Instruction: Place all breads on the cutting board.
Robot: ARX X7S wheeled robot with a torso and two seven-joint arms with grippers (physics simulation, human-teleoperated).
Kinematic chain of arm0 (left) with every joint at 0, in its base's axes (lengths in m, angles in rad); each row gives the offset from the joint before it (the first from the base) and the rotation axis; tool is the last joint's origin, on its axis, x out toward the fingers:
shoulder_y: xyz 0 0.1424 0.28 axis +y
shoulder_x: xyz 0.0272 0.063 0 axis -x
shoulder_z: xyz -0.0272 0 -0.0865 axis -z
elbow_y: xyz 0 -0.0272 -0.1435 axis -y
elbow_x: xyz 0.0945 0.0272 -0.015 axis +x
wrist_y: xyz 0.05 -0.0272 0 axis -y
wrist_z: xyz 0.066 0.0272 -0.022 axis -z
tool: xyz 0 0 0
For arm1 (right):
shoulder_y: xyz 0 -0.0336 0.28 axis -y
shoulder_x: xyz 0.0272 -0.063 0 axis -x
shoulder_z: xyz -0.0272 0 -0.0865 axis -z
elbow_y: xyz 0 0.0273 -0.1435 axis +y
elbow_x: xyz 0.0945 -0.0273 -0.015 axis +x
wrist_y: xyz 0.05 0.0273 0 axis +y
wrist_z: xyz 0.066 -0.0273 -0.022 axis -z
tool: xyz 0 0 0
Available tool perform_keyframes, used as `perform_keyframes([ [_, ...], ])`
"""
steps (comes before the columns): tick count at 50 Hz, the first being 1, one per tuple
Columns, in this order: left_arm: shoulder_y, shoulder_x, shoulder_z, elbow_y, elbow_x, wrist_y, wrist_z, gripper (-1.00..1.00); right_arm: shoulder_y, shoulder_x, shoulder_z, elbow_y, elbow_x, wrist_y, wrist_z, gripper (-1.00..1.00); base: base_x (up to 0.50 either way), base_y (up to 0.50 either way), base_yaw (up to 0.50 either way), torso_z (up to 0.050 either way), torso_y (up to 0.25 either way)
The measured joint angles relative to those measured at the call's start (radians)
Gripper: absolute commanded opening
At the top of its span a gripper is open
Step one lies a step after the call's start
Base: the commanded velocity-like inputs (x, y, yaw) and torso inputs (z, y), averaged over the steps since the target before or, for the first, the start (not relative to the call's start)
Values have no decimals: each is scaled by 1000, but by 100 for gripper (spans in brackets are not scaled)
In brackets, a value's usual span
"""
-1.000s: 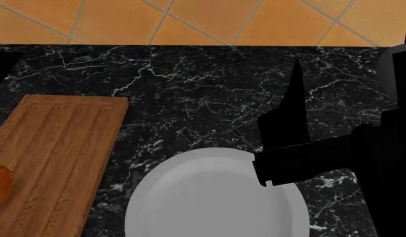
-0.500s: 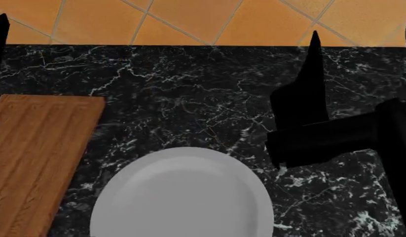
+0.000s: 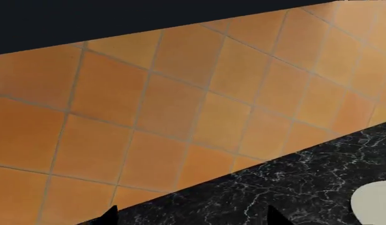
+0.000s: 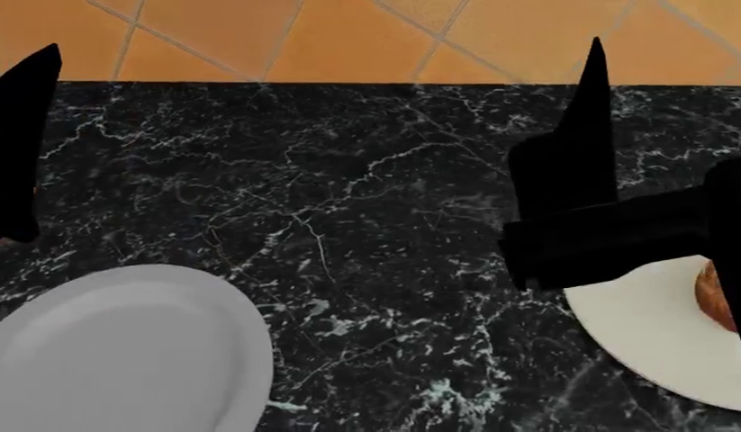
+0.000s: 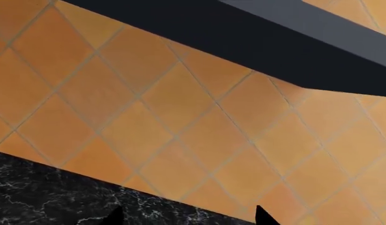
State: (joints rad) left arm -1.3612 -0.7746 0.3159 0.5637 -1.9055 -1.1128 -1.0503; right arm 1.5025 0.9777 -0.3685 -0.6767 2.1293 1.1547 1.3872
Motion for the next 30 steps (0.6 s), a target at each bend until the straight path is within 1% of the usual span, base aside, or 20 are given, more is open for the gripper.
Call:
perform_keyframes([
  [6, 10, 3, 7, 1, 7, 0, 4, 100, 13, 5, -12, -1, 4, 4, 4, 100, 104, -500, 0, 0, 0],
  [30, 37, 8, 25, 8, 23, 4, 19, 100, 38, 21, -23, -14, -13, 4, 0, 100, 209, -500, 0, 0, 0],
])
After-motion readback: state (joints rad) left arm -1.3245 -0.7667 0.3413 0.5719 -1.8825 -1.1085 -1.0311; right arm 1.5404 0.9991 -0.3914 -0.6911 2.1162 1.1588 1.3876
